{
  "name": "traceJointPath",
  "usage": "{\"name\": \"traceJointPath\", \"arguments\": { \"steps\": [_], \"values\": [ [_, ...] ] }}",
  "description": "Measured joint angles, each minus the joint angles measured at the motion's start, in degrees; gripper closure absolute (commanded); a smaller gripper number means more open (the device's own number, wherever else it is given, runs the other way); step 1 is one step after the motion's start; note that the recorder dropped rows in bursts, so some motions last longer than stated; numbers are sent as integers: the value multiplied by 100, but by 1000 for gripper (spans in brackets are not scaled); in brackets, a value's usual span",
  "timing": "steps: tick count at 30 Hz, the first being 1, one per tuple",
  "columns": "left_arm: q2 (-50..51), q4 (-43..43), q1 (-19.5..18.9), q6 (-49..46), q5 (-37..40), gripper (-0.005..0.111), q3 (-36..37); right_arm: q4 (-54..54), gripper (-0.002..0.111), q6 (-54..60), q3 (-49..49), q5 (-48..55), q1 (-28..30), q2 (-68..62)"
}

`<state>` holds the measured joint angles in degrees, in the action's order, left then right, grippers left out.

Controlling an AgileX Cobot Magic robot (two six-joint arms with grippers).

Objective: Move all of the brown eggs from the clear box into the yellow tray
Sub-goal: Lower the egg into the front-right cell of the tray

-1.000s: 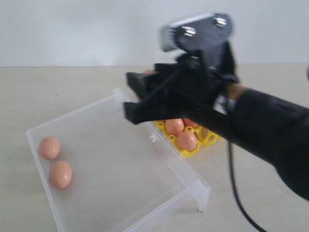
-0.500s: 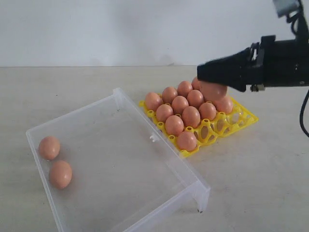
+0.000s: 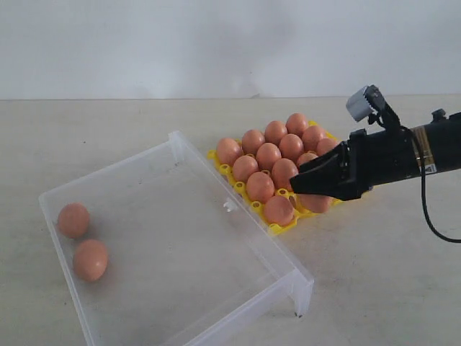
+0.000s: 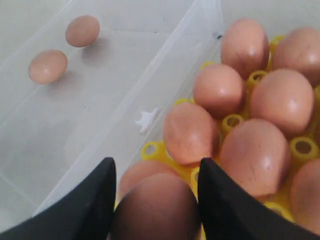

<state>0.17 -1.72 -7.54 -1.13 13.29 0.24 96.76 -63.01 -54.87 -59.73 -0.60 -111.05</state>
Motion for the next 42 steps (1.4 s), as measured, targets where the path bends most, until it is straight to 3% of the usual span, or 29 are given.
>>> {"name": "traceJointPath", "arguments": {
  "steps": [6,19,31,42],
  "values": [
    [0,0,0,0,0,111,0,-624,109,1188,-4,270,-130,-150],
    [0,0,0,0,0,111,0,-1579,109,1500,-26,564,-141,-185],
    [0,0,0,0,0,111,0,-1593,108,1510,-26,911,-272,-185],
    [0,0,0,0,0,111,0,-1593,84,1309,-26,987,-398,-185]
  ]
}}
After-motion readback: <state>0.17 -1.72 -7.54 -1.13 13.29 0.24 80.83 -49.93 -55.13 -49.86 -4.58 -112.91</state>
